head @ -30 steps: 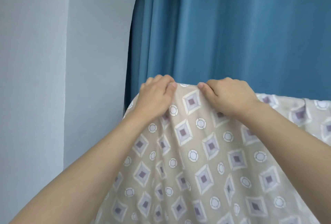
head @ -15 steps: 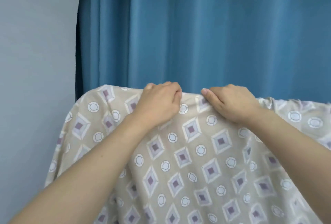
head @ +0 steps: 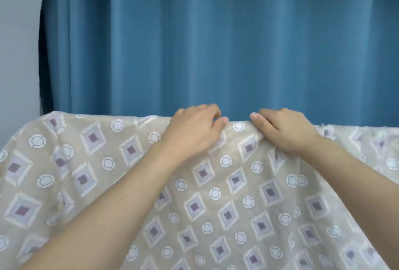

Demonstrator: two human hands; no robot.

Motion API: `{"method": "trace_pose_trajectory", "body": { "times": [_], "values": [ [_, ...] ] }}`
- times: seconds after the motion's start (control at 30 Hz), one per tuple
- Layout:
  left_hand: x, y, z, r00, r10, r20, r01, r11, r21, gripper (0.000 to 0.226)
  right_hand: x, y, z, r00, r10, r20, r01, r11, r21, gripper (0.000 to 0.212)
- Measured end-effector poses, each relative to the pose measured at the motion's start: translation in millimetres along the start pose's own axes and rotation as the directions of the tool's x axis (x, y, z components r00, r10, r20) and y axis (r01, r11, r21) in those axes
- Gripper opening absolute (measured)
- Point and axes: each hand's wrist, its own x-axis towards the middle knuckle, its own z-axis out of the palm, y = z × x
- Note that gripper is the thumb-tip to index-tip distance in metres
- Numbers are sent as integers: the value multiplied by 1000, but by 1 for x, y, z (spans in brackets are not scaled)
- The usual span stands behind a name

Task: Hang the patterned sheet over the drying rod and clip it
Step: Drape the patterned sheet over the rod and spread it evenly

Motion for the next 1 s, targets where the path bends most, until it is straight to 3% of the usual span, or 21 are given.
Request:
{"method": "trace_pose_trajectory", "body": {
  "times": [0.03,0.1,0.2,0.27,0.33,0.43,0.47,0.5,0.6,0.73,0.9,1.0],
  "values": [
    [4,7,3,997,-6,77,4,1000,18,26,-3,8,-3,1000,0,-9,0,1000,23,59],
    [11,5,6,993,-80,84,81,997,-4,20,-10,28,-8,1000,13,-6,-13,999,34,62],
    [18,-3,5,969,-235,-77,239,969,62,15,-26,67,-13,997,58,50,-60,998,33,60],
    [21,10,9,950,-264,-167,284,953,106,13,-34,88,-12,996,62,66,-66,996,57,60],
    [21,29,15,977,-150,-153,154,988,15,12,-33,92,-13,996,60,60,-65,994,87,59],
    [26,55,32,999,7,45,-4,998,-66,25,-28,89,-8,996,52,74,-60,993,98,54],
    [37,96,53,993,30,110,-26,999,-33,31,-42,124,-16,995,68,69,-74,993,96,53],
    [43,123,66,990,27,136,-34,998,53,36,-53,152,-22,994,85,69,-90,993,70,53],
    [41,102,62,996,-19,89,-5,965,261,51,-50,176,-18,987,149,59,-151,988,28,60],
    [38,83,60,996,-64,57,44,951,305,56,-48,188,-23,965,260,29,-260,966,-9,63],
    [49,126,83,990,138,-30,-125,956,267,41,-57,157,-15,997,-48,-67,43,997,-67,52],
    [55,146,92,993,117,-1,-112,953,282,47,-61,163,-14,997,-70,-33,65,988,-142,54]
  ]
}}
